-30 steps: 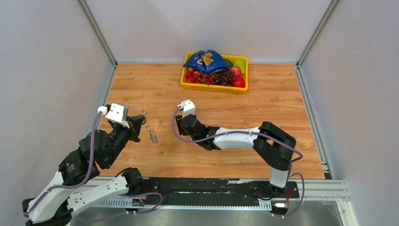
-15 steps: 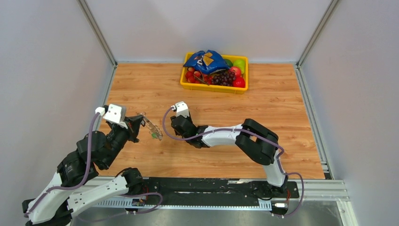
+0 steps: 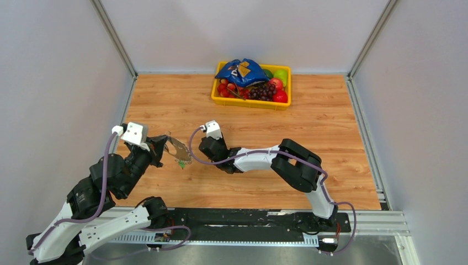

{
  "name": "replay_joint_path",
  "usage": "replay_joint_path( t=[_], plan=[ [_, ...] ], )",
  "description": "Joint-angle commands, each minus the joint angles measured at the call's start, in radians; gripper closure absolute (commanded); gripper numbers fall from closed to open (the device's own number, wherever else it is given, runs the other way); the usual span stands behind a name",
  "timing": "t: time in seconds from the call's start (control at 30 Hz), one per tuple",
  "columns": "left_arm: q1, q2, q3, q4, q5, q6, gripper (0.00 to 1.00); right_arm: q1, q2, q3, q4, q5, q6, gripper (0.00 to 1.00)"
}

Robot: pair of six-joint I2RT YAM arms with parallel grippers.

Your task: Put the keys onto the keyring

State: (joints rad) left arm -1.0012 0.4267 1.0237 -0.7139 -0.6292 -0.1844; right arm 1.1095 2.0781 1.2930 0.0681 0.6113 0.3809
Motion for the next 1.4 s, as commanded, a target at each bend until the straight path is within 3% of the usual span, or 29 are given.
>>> replay_joint_path(
  t=[0.0,0.7,0.9,1.17,1.37],
  plan=[
    [-0.001,-0.007,0.024,0.048,-0.003,0.02,1.0,0.004,0.023,0.028,-0.005,0.039,0.017,0.58],
    [-0.001,-0.016,0.017,0.045,-0.01,0.016,1.0,0.0,0.031,0.018,-0.011,0.041,0.033,0.79],
    [-0.002,-0.02,0.017,0.044,-0.012,0.016,1.0,0.0,0.026,0.009,-0.01,0.055,0.029,1.0],
    [-0.001,-0.013,0.021,0.044,0.0,0.01,1.0,0.004,-0.098,-0.088,0.045,0.048,-0.006,1.0],
    [-0.001,0.0,0.034,0.047,0.022,0.008,1.0,0.005,-0.305,-0.216,0.101,-0.088,-0.056,1.0]
  ],
)
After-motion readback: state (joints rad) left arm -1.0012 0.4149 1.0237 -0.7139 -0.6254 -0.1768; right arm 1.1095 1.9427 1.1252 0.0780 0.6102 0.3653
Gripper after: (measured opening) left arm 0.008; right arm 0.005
